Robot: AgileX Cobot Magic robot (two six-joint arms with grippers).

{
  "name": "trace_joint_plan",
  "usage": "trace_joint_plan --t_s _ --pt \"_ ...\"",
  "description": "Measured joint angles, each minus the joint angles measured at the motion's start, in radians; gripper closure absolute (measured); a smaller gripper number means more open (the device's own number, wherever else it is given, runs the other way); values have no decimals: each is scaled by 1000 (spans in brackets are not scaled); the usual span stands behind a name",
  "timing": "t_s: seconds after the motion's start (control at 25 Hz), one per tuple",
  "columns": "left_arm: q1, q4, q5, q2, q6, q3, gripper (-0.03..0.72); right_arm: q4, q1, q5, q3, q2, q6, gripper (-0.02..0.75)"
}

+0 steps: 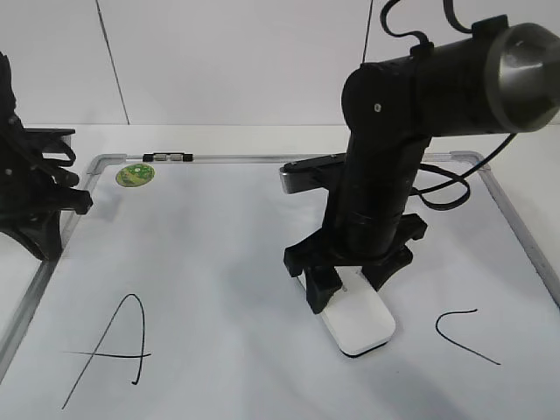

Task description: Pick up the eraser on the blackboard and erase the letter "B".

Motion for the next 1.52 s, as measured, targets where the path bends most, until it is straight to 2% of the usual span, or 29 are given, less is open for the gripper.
trace_joint_plan --t_s 0.24,0.72,0.84,1.08,1.32,1.52 --pt "0 -11 2 0 7 0 645 -11 -11 -5 23 -14 1 209" --pt "0 -14 4 0 7 0 645 -70 -25 -143 330 -216 10 209" --pt "0 -15 4 0 7 0 645 -82 -4 -155 391 -271 10 209" --pt "0 -25 7 0 7 0 647 -99 51 -167 406 -281 8 209" --pt "0 -25 11 0 7 0 647 -70 80 -168 399 -255 7 209" --pt "0 -27 11 0 7 0 647 -34 149 -168 357 -239 2 209"
